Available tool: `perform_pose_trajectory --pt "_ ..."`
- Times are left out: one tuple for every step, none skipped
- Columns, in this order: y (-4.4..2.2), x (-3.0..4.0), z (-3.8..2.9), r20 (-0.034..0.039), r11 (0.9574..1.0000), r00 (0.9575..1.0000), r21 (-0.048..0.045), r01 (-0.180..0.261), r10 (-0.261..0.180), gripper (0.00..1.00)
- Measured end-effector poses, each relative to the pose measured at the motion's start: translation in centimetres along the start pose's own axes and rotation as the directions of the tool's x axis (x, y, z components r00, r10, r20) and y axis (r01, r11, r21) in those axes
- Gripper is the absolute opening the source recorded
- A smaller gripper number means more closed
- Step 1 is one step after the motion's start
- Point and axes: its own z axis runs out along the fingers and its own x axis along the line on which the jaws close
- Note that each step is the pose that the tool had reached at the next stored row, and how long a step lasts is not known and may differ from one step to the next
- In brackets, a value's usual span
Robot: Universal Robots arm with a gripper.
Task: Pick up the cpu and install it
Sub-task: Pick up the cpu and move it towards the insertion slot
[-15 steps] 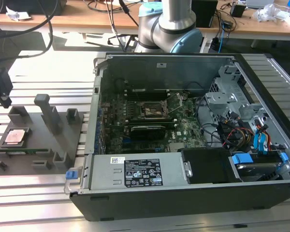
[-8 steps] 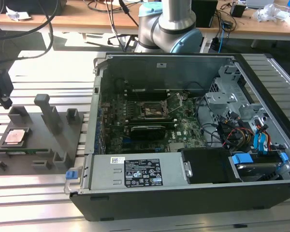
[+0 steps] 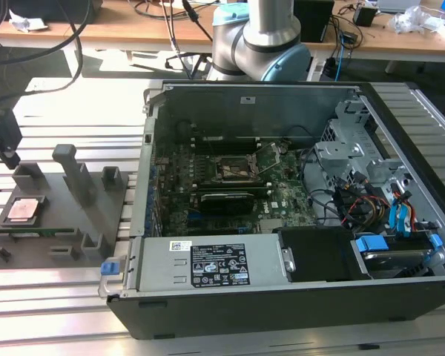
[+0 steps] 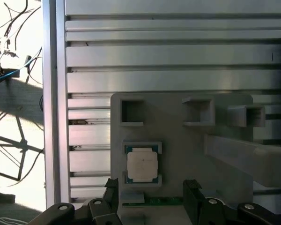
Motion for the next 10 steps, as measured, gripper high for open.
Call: perform_pose_trajectory --pt "0.00 0.00 0.05 0.0001 1.0000 1.0000 0.0000 0.000 0.000 0.66" --pt "0.00 0.00 0.12 0.0000 1.0000 1.0000 0.0001 0.000 0.000 0.66" --pt "0.00 0.00 0.18 -0.0001 1.0000 1.0000 0.0001 0.000 0.000 0.66" --pt "0.00 0.01 0.23 -0.0001 1.0000 1.0000 0.0001 0.000 0.000 0.66" --pt "0.00 0.01 0.31 0.0000 1.0000 1.0000 0.0000 0.000 0.000 0.66" --pt "0.00 0.01 0.37 0.0000 1.0000 1.0000 0.0000 0.000 0.000 0.66" --pt "0.00 0.01 0.41 -0.0001 1.0000 1.0000 0.0001 0.000 0.000 0.66" --pt "0.00 0.01 0.47 -0.0001 1.0000 1.0000 0.0001 0.000 0.000 0.66" --pt "0.00 0.01 0.51 -0.0001 1.0000 1.0000 0.0001 0.000 0.000 0.66" --pt "0.00 0.01 0.58 -0.0001 1.0000 1.0000 0.0000 0.000 0.000 0.66"
